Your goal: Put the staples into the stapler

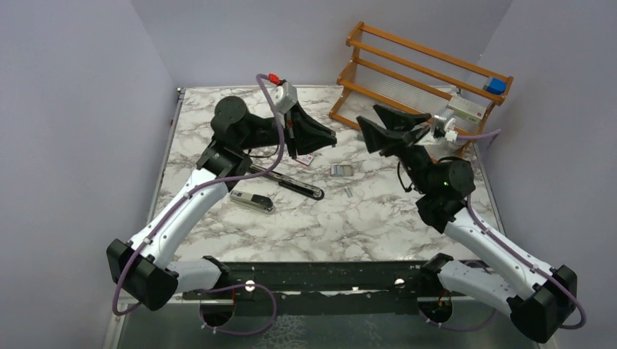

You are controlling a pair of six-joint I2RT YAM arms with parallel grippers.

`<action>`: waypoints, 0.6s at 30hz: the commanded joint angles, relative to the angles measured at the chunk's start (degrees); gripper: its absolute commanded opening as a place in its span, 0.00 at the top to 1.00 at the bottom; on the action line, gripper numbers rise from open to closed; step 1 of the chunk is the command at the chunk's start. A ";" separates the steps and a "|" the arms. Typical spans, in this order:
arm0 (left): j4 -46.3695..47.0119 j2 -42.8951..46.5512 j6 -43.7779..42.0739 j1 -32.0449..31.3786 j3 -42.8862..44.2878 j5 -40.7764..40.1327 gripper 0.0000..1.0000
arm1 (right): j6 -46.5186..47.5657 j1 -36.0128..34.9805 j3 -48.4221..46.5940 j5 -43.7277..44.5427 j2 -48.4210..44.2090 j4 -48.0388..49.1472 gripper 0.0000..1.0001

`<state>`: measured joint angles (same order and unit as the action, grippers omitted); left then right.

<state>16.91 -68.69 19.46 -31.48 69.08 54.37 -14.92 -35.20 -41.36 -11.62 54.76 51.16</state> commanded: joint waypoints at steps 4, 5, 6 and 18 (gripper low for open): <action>-34.10 -7.43 -17.05 -2.42 7.75 -17.96 1.00 | 11.92 2.36 -5.82 36.72 7.64 -38.01 0.35; -37.48 -8.03 -19.47 -3.93 8.12 -21.80 1.00 | 10.56 3.45 -7.61 34.30 9.29 -42.17 0.35; -40.92 -8.76 -21.78 -5.63 9.64 -26.94 1.00 | 8.24 4.82 -9.92 31.47 10.69 -47.51 0.34; -55.54 -15.08 -32.38 -20.78 6.68 -55.90 1.00 | -10.14 25.77 -16.90 -9.46 19.30 -59.14 0.29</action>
<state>-33.10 -80.64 -7.64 -46.35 76.23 10.92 -19.53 -11.70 -57.36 -6.96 73.17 -4.51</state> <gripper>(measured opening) 0.198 0.705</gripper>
